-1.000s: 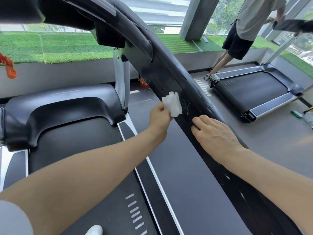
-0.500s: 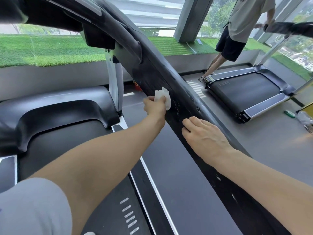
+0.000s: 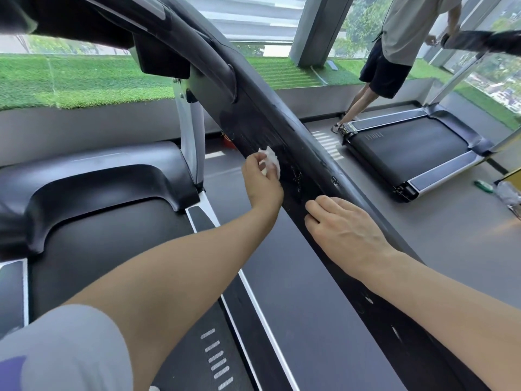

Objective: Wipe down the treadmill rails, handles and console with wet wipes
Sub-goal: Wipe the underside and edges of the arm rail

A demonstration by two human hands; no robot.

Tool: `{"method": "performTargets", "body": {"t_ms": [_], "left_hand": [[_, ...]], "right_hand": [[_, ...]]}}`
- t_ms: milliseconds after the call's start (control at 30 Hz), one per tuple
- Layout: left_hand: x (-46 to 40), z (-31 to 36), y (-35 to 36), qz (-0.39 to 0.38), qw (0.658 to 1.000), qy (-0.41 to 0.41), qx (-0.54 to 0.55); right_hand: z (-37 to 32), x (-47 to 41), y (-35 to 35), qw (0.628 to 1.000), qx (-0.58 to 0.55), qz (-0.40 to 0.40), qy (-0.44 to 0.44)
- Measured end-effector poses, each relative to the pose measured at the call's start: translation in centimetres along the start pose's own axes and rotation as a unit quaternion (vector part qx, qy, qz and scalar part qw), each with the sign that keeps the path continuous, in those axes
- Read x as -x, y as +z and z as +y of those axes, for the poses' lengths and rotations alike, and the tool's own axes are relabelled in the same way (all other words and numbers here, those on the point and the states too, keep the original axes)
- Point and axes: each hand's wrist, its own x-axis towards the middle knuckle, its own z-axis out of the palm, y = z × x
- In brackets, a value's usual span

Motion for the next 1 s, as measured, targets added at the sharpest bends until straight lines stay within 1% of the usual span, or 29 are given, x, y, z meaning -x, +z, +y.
{"method": "performTargets", "body": {"t_ms": [100, 200, 267, 500, 700, 767, 933, 1000], "left_hand": [[-3.5, 0.6, 0.0, 0.037, 0.996, -0.077, 0.023], [-6.6, 2.0, -0.7, 0.062, 0.982, -0.156, 0.091], [-7.3, 2.8, -1.2, 0.061, 0.977, -0.170, 0.117], [-3.9, 3.8, -1.0, 0.022, 0.989, -0.089, 0.116], [-0.2, 3.7, -0.9, -0.032, 0.997, -0.013, 0.074], [1.0, 3.3, -0.8, -0.048, 0.997, 0.000, 0.065], [3.9, 1.9, -0.7, -0.076, 0.996, 0.003, 0.047], [4.8, 1.5, -1.1, -0.102, 0.994, 0.008, 0.037]], "right_hand": [[-0.1, -0.1, 0.1, 1.000, 0.000, 0.004, -0.002], [-0.1, -0.2, 0.2, 1.000, -0.007, 0.004, 0.000], [-0.1, -0.1, 0.2, 1.000, -0.009, 0.002, 0.001], [0.0, 0.4, 0.0, 0.999, -0.026, 0.020, -0.003], [-0.1, 1.4, 0.0, 0.999, -0.025, 0.029, -0.014], [-0.1, 1.8, -0.2, 0.999, -0.026, 0.023, -0.017], [-0.4, 2.6, -0.4, 1.000, -0.019, 0.002, -0.019], [-0.5, 2.7, -0.5, 1.000, -0.015, -0.009, -0.021]]}}
